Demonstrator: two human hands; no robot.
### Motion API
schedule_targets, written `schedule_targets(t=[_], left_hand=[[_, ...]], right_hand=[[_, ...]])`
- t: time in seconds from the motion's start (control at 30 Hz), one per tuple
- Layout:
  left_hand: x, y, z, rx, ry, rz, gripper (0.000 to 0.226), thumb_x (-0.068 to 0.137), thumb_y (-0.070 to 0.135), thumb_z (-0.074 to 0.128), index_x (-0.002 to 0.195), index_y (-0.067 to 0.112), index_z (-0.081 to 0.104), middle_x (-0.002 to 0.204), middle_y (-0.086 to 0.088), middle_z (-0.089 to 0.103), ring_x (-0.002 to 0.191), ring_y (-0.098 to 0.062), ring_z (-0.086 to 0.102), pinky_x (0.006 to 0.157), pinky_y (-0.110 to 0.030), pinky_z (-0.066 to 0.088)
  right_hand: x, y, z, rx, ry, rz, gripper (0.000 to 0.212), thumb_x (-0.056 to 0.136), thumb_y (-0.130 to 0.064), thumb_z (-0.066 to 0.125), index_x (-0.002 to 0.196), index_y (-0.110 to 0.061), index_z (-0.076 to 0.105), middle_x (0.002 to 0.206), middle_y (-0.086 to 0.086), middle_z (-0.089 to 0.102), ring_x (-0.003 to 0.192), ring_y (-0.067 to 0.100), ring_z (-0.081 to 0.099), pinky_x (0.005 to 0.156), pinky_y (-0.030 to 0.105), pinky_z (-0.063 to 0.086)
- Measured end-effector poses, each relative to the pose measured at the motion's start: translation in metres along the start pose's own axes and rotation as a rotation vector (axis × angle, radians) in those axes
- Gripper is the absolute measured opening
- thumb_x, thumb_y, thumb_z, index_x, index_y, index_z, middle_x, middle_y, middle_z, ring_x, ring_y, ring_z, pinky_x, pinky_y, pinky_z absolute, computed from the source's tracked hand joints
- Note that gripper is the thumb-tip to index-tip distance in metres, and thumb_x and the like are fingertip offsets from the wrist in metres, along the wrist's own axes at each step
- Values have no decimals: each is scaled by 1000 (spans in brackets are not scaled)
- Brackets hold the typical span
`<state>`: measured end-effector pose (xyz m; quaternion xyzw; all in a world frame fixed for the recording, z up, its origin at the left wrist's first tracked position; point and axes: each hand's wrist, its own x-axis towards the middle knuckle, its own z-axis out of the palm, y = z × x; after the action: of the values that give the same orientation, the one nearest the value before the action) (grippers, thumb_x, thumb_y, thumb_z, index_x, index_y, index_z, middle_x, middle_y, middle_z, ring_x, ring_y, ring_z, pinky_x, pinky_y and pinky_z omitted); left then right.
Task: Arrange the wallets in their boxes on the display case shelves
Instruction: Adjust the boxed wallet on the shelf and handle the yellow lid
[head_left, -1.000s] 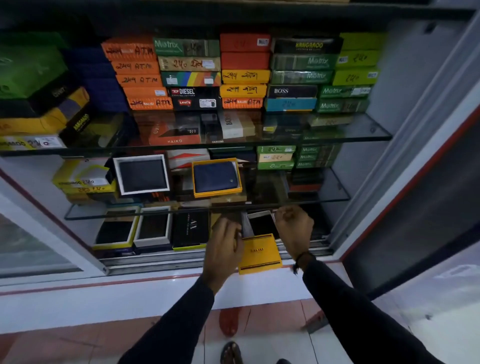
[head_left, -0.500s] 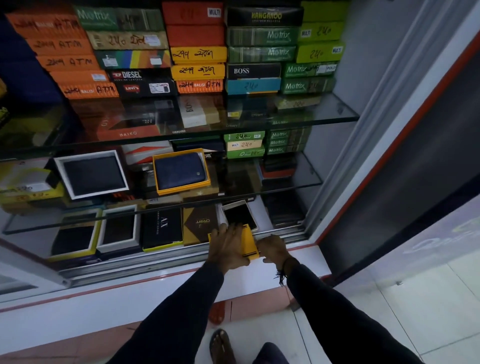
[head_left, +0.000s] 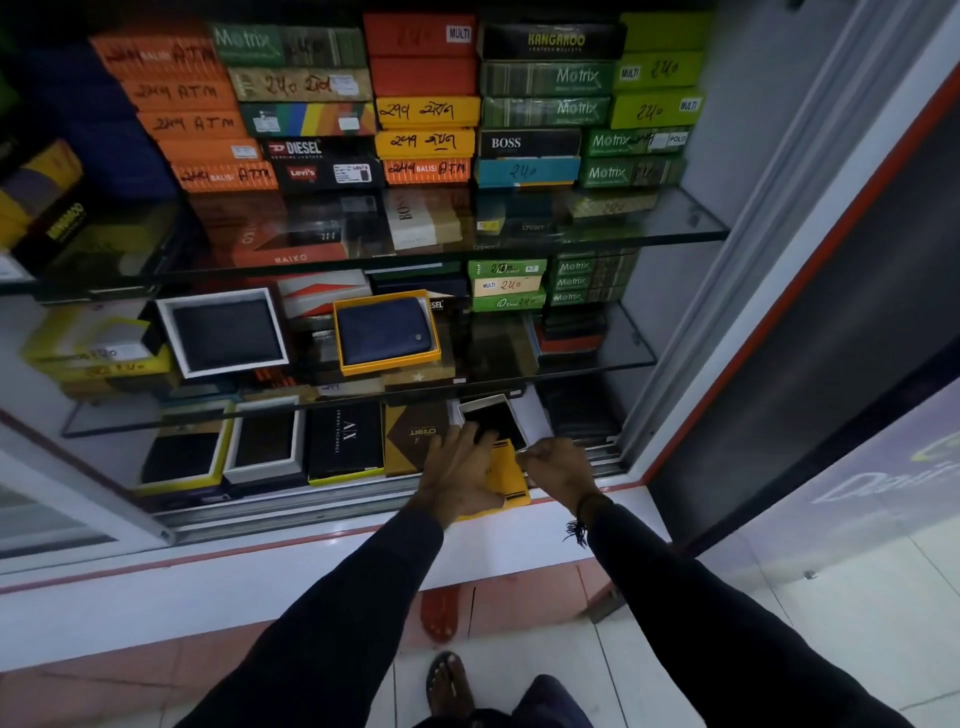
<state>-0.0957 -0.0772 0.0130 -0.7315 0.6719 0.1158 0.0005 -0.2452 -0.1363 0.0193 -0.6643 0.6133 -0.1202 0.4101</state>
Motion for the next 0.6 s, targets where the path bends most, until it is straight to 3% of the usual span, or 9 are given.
schedule_targets(t=[0.1, 0.2, 0.3, 0.37, 0.47, 0.53, 0.6], left_hand=[[-14, -5, -23, -56, 47, 9, 75, 72, 52, 75, 137, 22, 52, 135, -5, 55, 124, -28, 52, 100, -46, 47], [-27, -12, -53, -124, 145, 33, 35, 75, 37, 73, 107, 25, 68, 104, 1, 68, 96, -20, 65, 78, -37, 58], [-35, -27, -86, -230, 317, 24, 7, 82, 21, 66, 87, 26, 66, 83, 7, 63, 78, -16, 66, 59, -26, 49], [-36, -42, -111, -279, 526, -16, 8, 86, 16, 63, 85, 24, 63, 84, 5, 63, 75, -13, 62, 59, -21, 42], [-28, -74, -143, -387, 758, -232, 15, 89, 13, 64, 104, 12, 64, 103, -8, 63, 88, -22, 63, 71, -29, 50], [-17, -97, -156, -377, 655, -435, 31, 92, 17, 63, 120, 3, 59, 120, -18, 61, 104, -33, 63, 84, -39, 53], [-8, -111, -158, -383, 473, -533, 36, 95, 24, 61, 122, -1, 59, 123, -23, 63, 110, -38, 63, 86, -41, 52]], right_hand=[[-9, -17, -9, -55, -1, -105, 21, 82, -29, 65, 62, -24, 66, 66, -6, 66, 72, 15, 65, 59, 18, 41], [-18, -44, -18, -90, 77, -266, 26, 81, -28, 63, 56, -21, 59, 62, -3, 63, 69, 18, 62, 68, 26, 47], [-24, -85, -24, 11, 226, -393, 18, 77, -34, 62, 61, -24, 62, 61, -8, 65, 69, 14, 64, 66, 21, 49], [-20, -116, -27, 53, 314, -460, 16, 78, -38, 60, 65, -28, 63, 58, -13, 63, 67, 11, 66, 59, 16, 46], [4, -155, -25, 64, 291, -387, 20, 80, -37, 65, 85, -22, 77, 84, 1, 77, 88, 24, 72, 78, 28, 58], [26, -173, -16, -22, 200, -301, 29, 80, -39, 67, 99, -19, 77, 104, 8, 76, 102, 31, 68, 81, 28, 52], [42, -183, -4, -79, 101, -244, 37, 80, -38, 68, 109, -16, 74, 115, 11, 72, 110, 33, 66, 83, 31, 50]])
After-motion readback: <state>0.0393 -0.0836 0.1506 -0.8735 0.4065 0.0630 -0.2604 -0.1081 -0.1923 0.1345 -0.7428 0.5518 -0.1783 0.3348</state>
